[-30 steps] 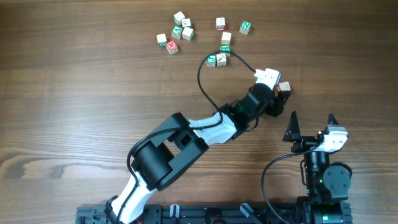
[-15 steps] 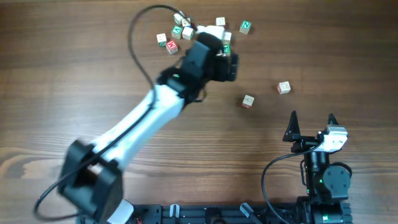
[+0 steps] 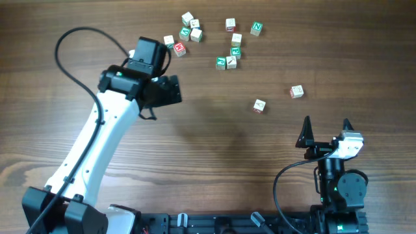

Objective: Form a circle

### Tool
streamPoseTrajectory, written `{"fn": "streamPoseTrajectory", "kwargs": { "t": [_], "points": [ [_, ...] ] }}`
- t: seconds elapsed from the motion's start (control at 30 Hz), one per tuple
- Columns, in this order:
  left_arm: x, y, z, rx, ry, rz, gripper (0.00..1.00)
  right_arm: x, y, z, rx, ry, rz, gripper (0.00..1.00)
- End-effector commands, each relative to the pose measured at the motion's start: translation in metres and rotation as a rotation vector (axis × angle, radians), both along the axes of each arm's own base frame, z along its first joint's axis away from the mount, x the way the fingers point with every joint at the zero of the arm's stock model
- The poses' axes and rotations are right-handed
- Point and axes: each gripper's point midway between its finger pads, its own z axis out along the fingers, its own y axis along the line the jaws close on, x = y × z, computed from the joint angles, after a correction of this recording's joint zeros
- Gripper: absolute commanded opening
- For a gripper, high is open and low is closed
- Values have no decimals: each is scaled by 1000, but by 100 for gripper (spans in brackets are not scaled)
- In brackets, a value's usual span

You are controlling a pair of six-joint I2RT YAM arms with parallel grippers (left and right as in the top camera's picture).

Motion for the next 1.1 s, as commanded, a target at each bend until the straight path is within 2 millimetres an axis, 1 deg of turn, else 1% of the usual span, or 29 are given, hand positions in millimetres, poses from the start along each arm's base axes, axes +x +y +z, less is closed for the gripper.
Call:
{"fn": "streamPoseTrajectory", "kwargs": {
  "t": [0.0,0.1,0.17,0.37,0.5,0.57,0.6,0.63,0.67,0.7,0.73,0.8,0.87,0.97,1.0,1.07],
  "points": [
    [-13,27,-1,4,50,130,100,-1,2,6,-4,-17,12,100],
    [-23,36,-4,13,93,166,100,-1,2,6,-5,-16,13,100],
    [-27,39,-5,19,112,171,100,-1,2,6,-4,-17,12,100],
    [-35,40,-20,28,144,172,100,-1,2,6,-4,-17,13,100],
    [-39,41,-20,25,152,192,100,-1,2,6,-5,-17,12,100],
    [-44,42,-14,23,147,193,100,-1,2,6,-3,-20,13,100],
    [-46,43,-8,17,128,192,100,-1,2,6,-2,-20,13,100],
    [-48,43,0,8,98,192,100,0,4,10,43,-37,22,100],
    [-50,43,8,-2,68,191,100,-1,11,22,147,-85,63,100],
    [-53,42,17,-18,37,180,100,-2,21,32,188,-120,128,100],
    [-56,40,23,-36,16,157,100,-4,31,39,192,-122,186,100],
    [-62,39,29,-57,-20,150,100,-7,36,39,261,-57,207,100],
    [-66,40,28,-61,-34,150,100,-8,43,40,263,18,240,100],
    [-70,36,12,-85,-13,142,100,-2,43,55,212,152,229,100],
    [-70,33,5,-100,-6,139,100,1,43,56,186,228,225,100],
    [-69,28,-9,-125,0,136,100,4,44,47,169,430,215,100]
  ]
}}
